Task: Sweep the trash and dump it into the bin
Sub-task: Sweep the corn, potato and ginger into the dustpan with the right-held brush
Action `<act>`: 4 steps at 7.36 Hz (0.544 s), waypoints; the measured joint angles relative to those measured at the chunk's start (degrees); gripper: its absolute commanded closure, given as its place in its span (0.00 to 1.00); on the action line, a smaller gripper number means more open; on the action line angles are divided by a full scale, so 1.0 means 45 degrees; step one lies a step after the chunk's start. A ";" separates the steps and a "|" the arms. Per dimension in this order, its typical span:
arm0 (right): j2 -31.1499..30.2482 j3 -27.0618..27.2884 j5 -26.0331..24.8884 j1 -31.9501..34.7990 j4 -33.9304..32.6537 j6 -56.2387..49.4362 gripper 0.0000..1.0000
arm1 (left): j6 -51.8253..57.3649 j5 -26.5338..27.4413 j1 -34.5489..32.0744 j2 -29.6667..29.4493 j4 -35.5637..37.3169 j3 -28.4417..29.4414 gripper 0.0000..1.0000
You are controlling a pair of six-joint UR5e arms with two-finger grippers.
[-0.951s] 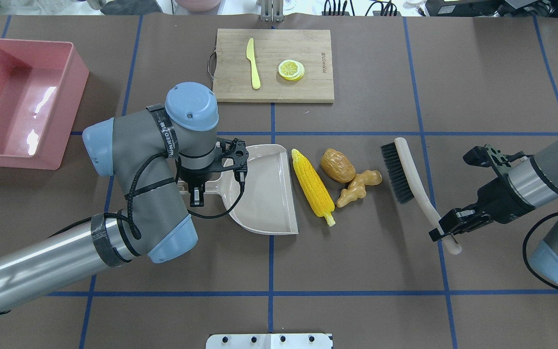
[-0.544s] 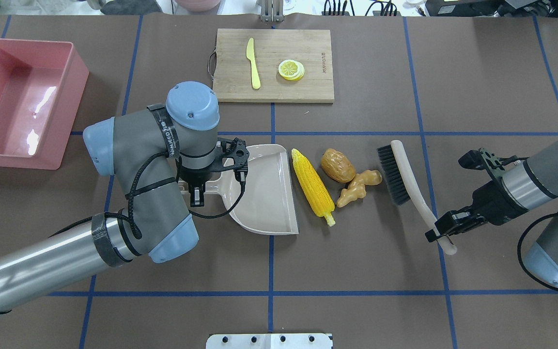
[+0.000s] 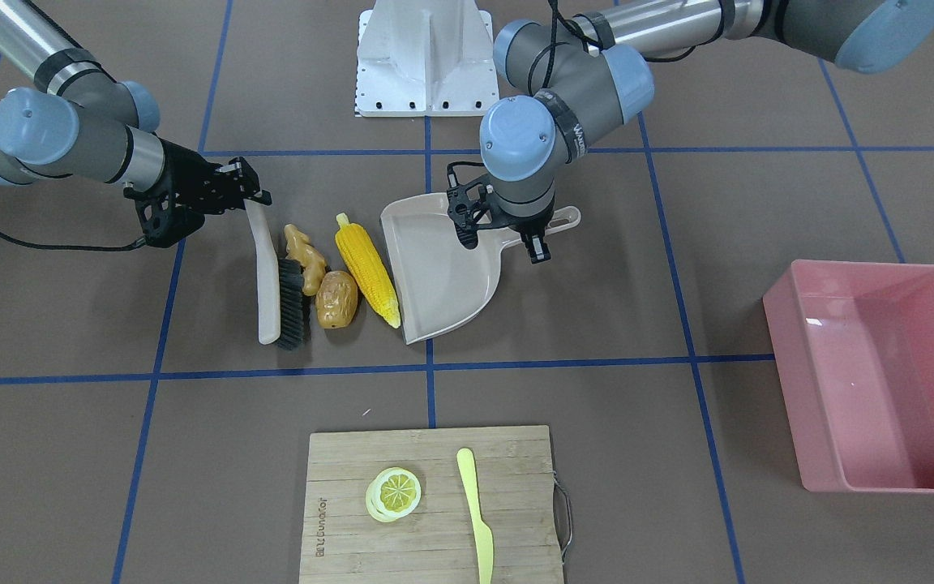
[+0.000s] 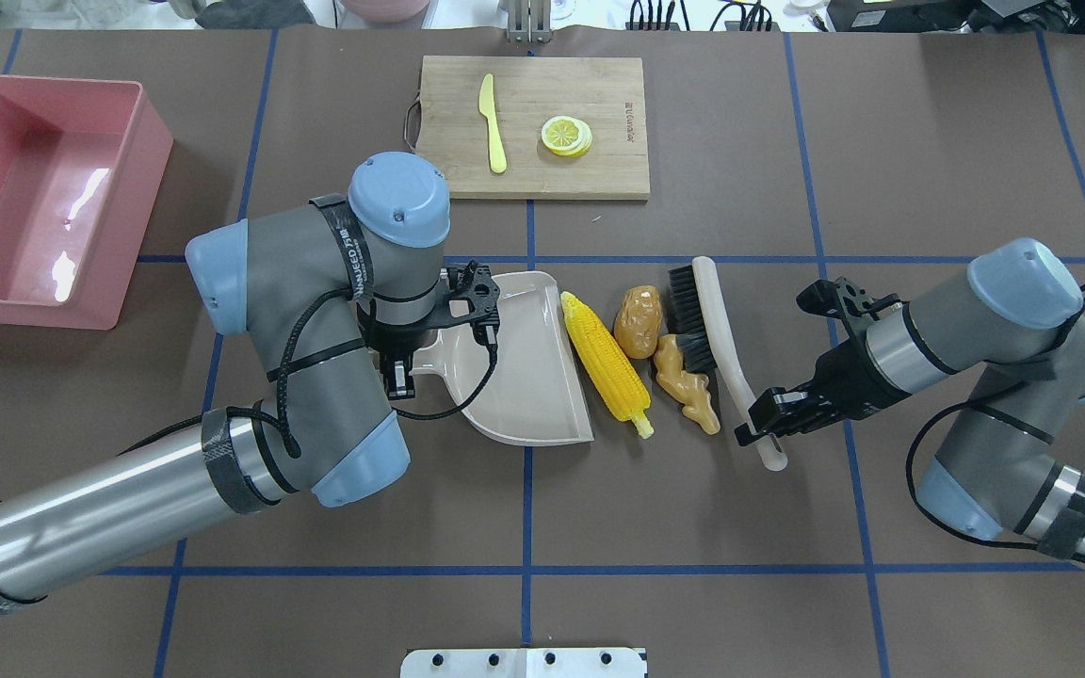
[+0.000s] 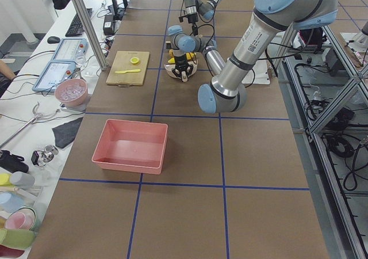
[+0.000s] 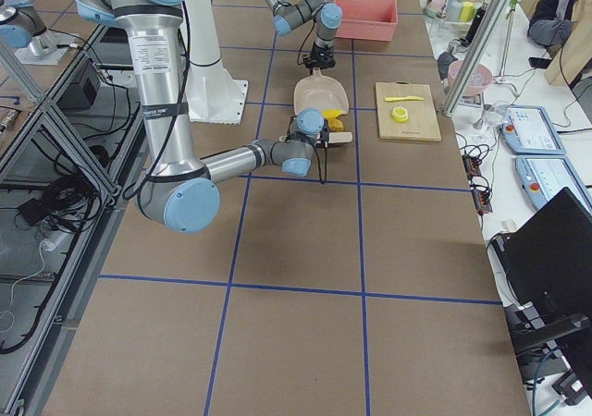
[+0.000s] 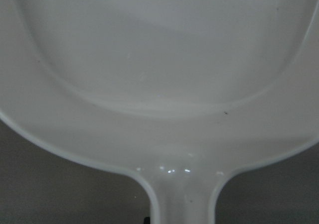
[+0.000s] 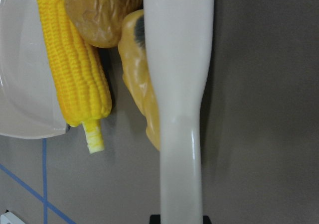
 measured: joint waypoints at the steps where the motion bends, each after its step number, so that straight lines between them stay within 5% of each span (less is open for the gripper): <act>1: 0.0181 -0.0070 -0.0181 -0.0233 -0.0006 0.0177 1.00 | -0.0133 0.0090 0.0097 -0.0018 0.0008 0.0007 1.00; 4: 0.0357 -0.0103 -0.0321 -0.0530 0.0033 0.0485 1.00 | -0.0536 0.0502 0.0368 -0.0080 0.0038 -0.0014 1.00</act>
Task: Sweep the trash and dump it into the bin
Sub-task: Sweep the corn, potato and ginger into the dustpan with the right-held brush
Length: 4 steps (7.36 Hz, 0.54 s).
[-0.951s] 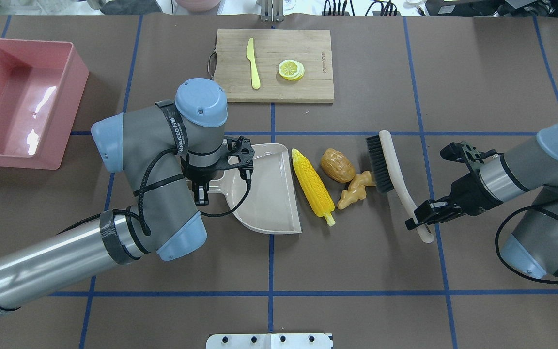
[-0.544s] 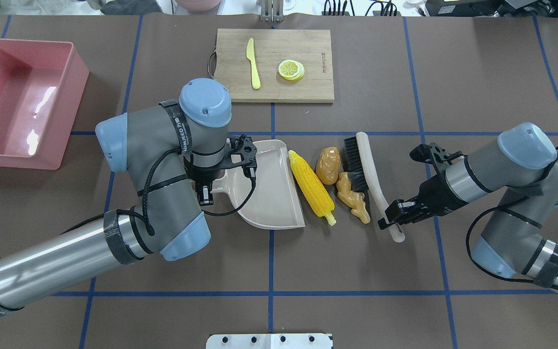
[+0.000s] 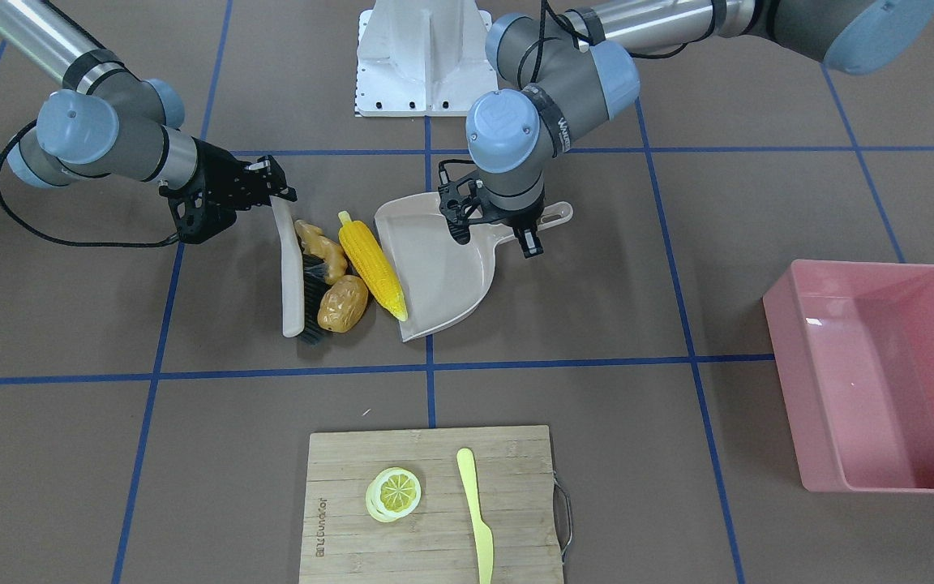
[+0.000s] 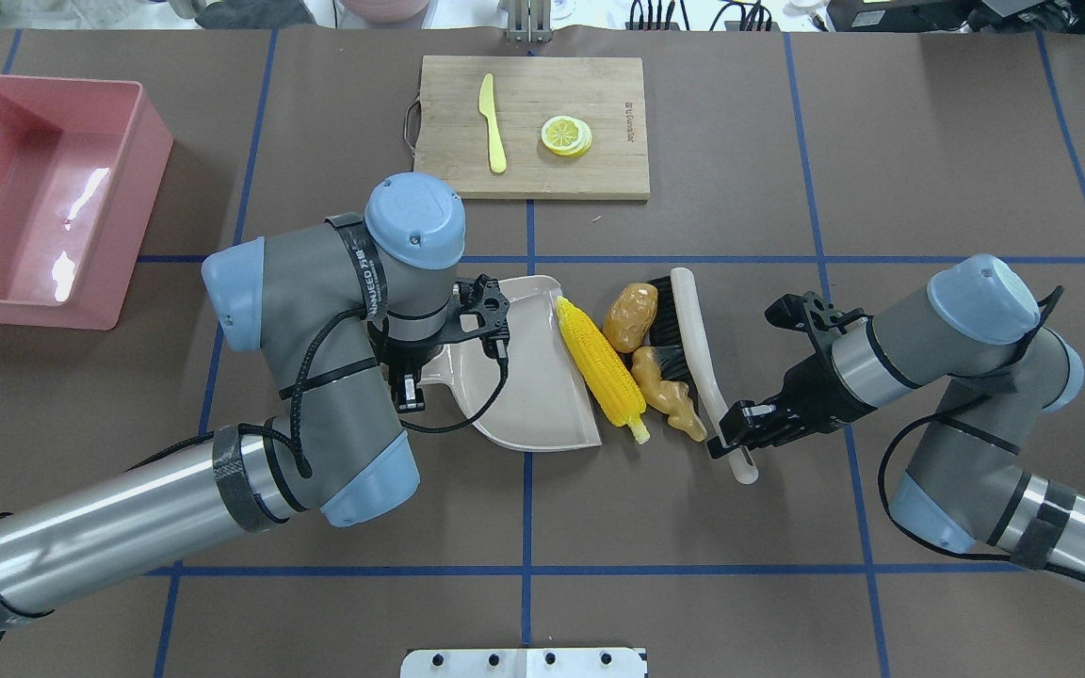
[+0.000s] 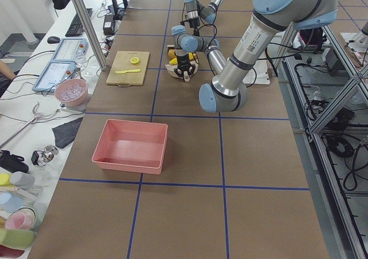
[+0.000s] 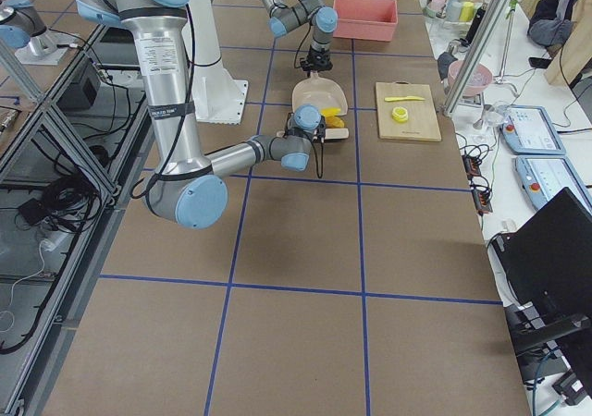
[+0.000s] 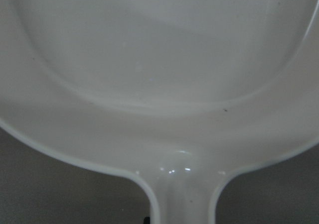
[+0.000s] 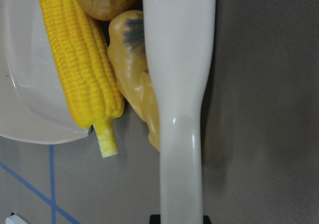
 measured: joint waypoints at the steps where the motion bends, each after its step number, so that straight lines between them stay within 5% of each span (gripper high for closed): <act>1: 0.0079 0.0006 -0.0054 -0.0029 -0.0018 0.0022 1.00 | -0.0029 0.0032 0.0013 -0.0005 0.0021 -0.0006 1.00; 4: 0.0979 0.0014 -0.0181 -0.0117 -0.0838 0.0155 1.00 | -0.0043 0.0048 0.0023 -0.0008 0.0036 -0.0007 1.00</act>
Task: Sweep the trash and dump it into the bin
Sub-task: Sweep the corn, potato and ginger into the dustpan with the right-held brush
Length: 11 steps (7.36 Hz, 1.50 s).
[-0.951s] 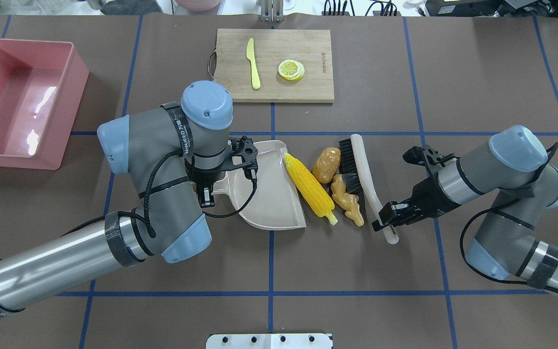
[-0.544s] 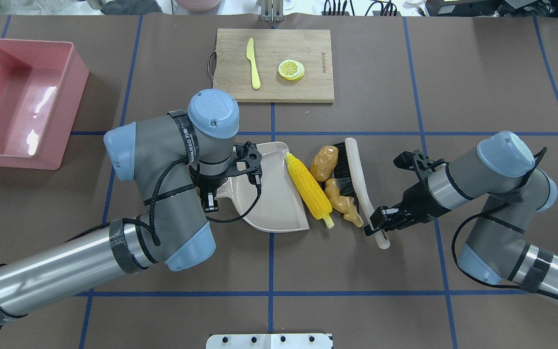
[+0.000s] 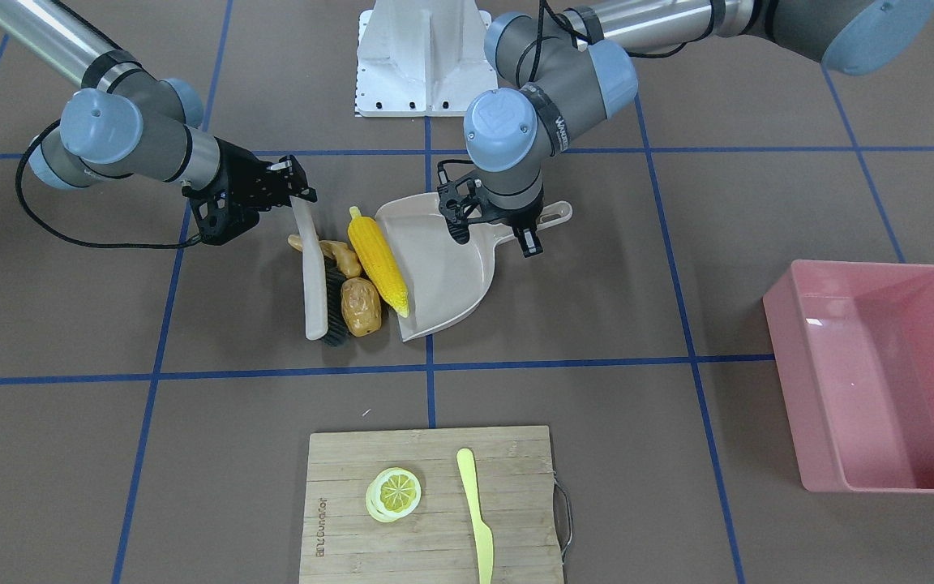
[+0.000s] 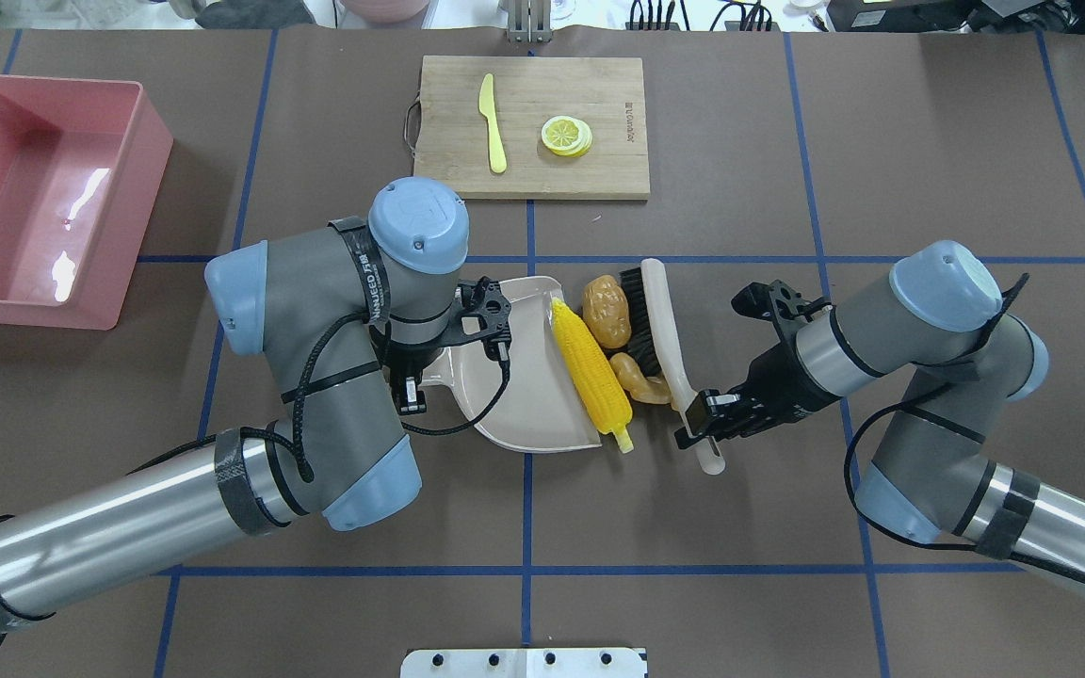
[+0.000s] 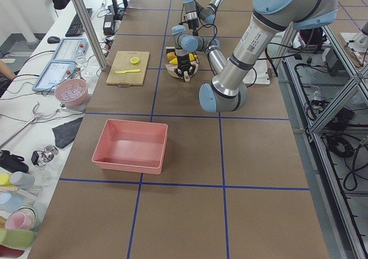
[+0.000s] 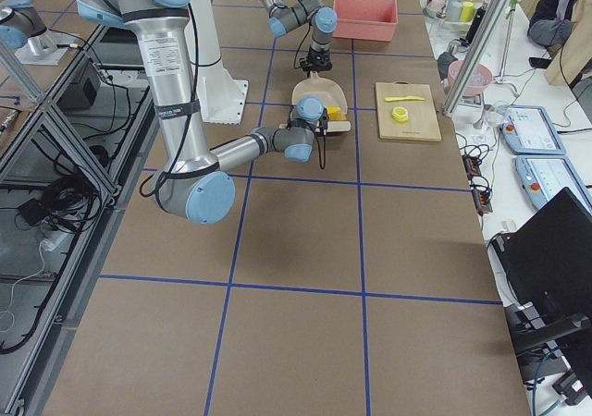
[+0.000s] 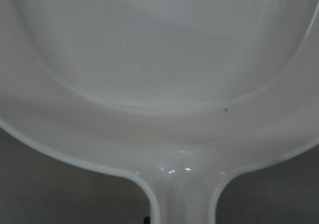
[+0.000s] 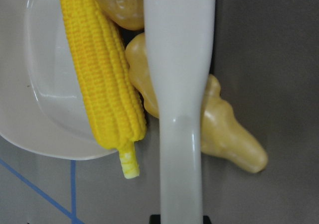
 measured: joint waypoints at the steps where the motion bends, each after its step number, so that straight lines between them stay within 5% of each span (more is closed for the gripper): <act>1: 0.0328 -0.0005 -0.0179 -0.0137 -0.0258 0.0091 1.00 | -0.0001 0.0006 0.0000 -0.0001 0.0000 0.0008 1.00; 7: 0.1945 0.0118 -0.1194 -0.1051 -0.1856 0.0868 1.00 | 0.0017 0.0049 0.0026 0.0072 -0.0044 0.0013 1.00; 11: 0.1771 0.0760 -0.0098 -0.0037 -0.2615 0.0906 1.00 | 0.0038 0.0440 0.0185 0.0171 -0.0249 -0.0044 1.00</act>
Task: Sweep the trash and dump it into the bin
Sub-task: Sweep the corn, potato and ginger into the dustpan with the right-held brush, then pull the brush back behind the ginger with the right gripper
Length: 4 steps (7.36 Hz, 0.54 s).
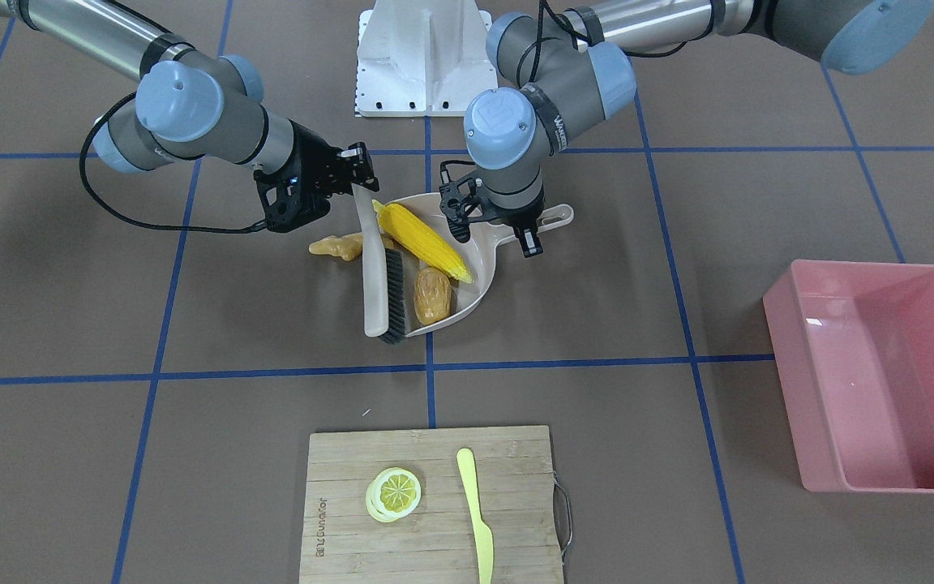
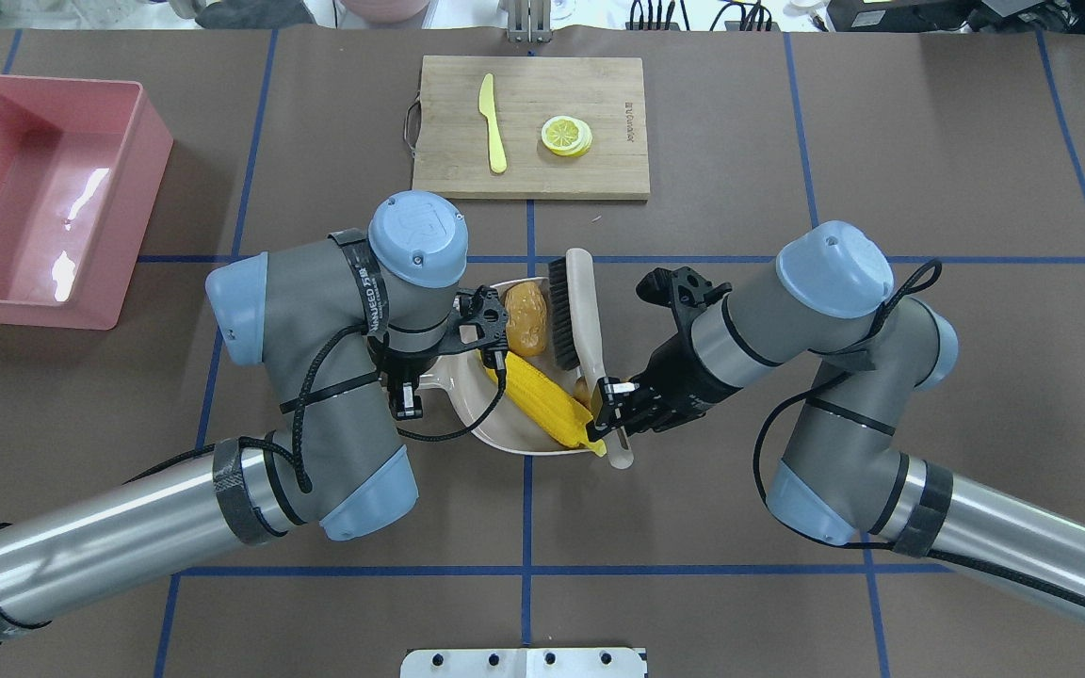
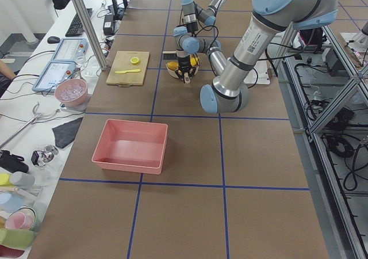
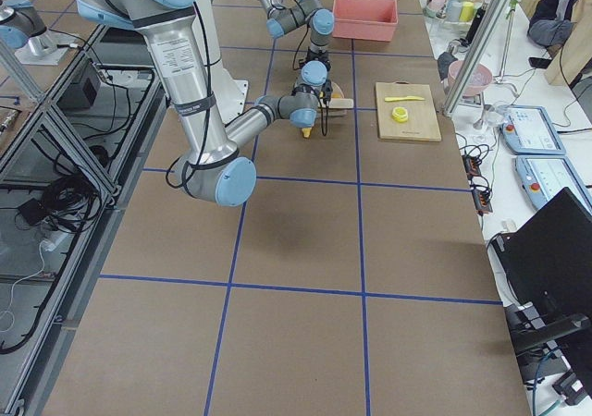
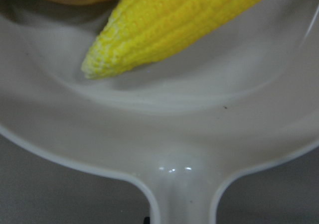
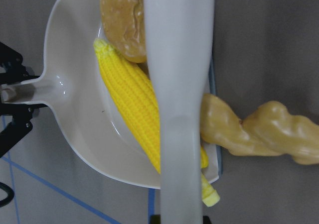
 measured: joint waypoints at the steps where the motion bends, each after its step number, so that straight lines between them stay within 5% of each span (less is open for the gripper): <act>1: -0.0317 0.0325 0.0366 0.0397 -0.0103 -0.0009 1.00 | 0.0005 0.0018 0.0002 0.0009 -0.0005 -0.0025 1.00; 4: -0.2300 0.1825 0.1076 0.1059 -0.0137 0.0267 1.00 | 0.0007 0.0029 0.0009 0.0011 -0.0004 -0.0044 1.00</act>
